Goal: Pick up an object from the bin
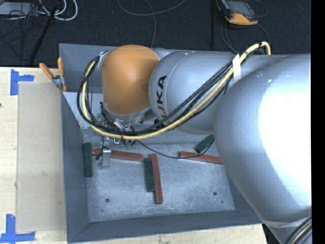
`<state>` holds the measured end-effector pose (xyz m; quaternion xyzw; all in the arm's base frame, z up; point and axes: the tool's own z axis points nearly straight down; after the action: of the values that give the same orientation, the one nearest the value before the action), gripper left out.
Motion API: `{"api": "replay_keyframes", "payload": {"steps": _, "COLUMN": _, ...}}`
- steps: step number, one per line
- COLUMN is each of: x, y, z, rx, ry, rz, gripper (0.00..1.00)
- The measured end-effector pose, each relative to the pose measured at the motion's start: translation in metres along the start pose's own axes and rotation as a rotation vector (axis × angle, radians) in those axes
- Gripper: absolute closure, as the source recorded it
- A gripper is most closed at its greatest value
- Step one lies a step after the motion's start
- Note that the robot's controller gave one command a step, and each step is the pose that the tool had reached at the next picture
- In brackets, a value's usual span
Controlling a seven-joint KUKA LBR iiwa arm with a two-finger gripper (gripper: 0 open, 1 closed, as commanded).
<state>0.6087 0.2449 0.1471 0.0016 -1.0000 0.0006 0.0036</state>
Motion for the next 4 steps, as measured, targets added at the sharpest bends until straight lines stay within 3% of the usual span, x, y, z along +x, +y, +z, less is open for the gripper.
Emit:
{"api": "replay_keyframes", "payload": {"steps": 1, "x": 0.009, "y": -0.044, "z": 0.082, "rx": 0.003, "ry": 0.001, "rz": 0.101, "gripper": 0.0}}
{"api": "replay_keyframes", "payload": {"steps": 2, "x": -0.002, "y": -0.051, "z": 0.046, "rx": -0.002, "ry": -0.011, "rz": 0.058, "gripper": 0.0}}
{"api": "replay_keyframes", "payload": {"steps": 3, "x": -0.012, "y": -0.04, "z": 0.047, "rx": -0.003, "ry": -0.008, "rz": 0.154, "gripper": 0.0}}
{"api": "replay_keyframes", "payload": {"steps": 4, "x": -0.009, "y": -0.048, "z": 0.079, "rx": -0.001, "ry": -0.004, "rz": 0.248, "gripper": 0.0}}
